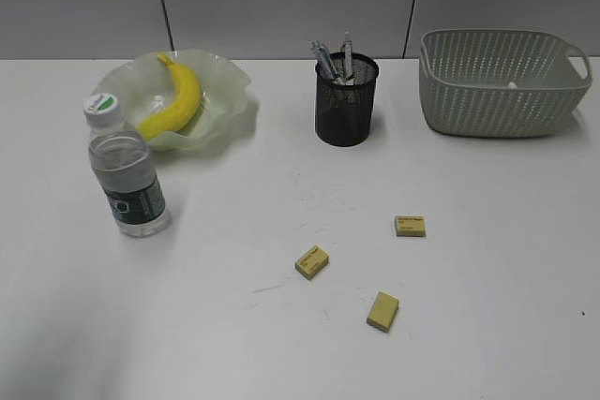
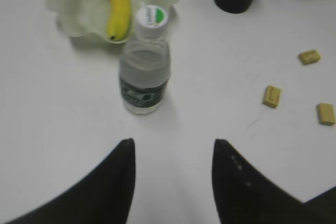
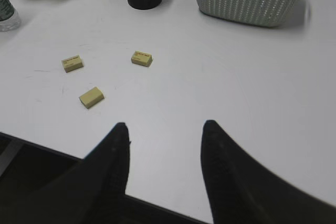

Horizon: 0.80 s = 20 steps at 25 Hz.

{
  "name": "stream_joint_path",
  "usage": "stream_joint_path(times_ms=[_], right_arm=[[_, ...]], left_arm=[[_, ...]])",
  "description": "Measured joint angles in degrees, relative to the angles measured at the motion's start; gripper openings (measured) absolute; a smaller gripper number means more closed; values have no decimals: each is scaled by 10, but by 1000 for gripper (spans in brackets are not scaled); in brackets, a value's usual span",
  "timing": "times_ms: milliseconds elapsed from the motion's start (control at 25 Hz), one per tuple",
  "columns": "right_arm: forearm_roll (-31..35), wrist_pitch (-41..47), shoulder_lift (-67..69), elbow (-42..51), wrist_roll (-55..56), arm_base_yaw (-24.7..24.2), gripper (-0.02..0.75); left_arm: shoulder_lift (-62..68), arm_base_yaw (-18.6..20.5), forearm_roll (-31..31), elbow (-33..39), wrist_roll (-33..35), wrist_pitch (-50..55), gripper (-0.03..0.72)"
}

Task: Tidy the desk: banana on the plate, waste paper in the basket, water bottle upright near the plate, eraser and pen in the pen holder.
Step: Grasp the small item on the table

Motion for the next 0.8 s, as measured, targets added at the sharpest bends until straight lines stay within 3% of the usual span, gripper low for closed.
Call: stream_joint_path(times_ms=[160, 240, 400, 480, 560, 800], right_arm=[[1, -1, 0, 1, 1, 0, 351], [1, -1, 0, 1, 1, 0, 349], [1, -1, 0, 1, 2, 0, 349], [1, -1, 0, 1, 3, 0, 349], [1, -1, 0, 1, 3, 0, 349], [1, -1, 0, 1, 3, 0, 348]], left_arm=[[159, -97, -49, -45, 63, -57, 329], [225, -198, -29, -79, 49, -98, 324], [412, -388, 132, -171, -98, -141, 326], [516, -438, 199, -230, -172, -117, 349], [617, -456, 230, -289, -224, -77, 398], [778, -455, 258, -440, -260, -8, 467]])
